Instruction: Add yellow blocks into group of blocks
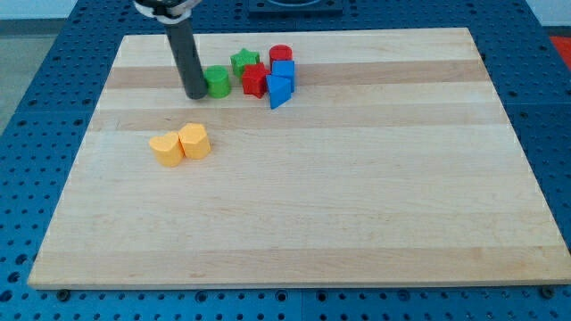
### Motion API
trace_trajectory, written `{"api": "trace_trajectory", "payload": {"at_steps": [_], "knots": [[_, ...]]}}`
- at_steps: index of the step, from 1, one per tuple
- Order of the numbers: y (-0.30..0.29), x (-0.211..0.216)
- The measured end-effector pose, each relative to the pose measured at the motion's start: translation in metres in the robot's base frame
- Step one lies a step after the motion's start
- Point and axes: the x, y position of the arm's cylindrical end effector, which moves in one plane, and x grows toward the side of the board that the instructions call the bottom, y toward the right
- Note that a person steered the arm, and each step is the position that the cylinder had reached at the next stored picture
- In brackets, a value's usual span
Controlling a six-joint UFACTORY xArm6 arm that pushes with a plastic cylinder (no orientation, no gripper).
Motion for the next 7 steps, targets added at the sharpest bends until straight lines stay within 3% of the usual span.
{"api": "trace_trajectory", "payload": {"at_steps": [1,3,4,5,7], "knots": [[0.008,0.002],[-0.103,0.108],[-0.102,0.155],[-0.059,0.159],[-0.017,0.095]]}}
